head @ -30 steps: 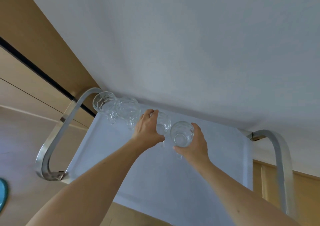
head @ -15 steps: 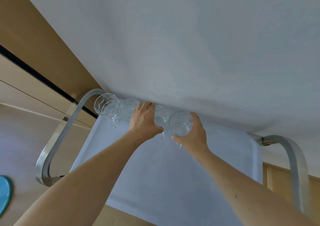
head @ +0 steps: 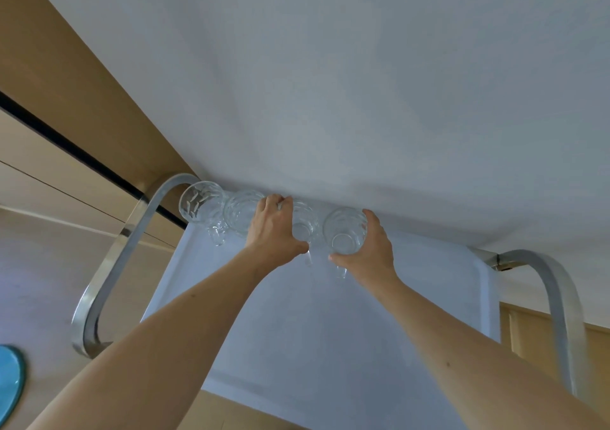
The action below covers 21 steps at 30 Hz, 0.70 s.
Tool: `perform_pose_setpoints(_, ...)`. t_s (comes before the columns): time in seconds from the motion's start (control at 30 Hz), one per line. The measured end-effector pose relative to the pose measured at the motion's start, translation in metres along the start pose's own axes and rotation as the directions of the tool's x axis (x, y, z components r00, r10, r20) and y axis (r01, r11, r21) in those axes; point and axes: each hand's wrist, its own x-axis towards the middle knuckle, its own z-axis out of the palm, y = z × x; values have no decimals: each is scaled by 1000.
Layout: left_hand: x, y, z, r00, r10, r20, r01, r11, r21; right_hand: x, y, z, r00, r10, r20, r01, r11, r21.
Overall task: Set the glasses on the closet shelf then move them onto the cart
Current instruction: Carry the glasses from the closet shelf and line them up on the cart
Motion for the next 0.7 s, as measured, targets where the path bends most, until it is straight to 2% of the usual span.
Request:
perform_pose_setpoints(0.4, -10, 7, -4, 999, 20, 37, -21, 999, 25, -13, -9, -13, 998, -6, 60, 9, 998, -61)
perform_pose_setpoints(0.7, -37, 24, -48, 992, 102, -75, -98, 994, 55, -42, -43, -44, 993, -115, -8, 113, 982, -152)
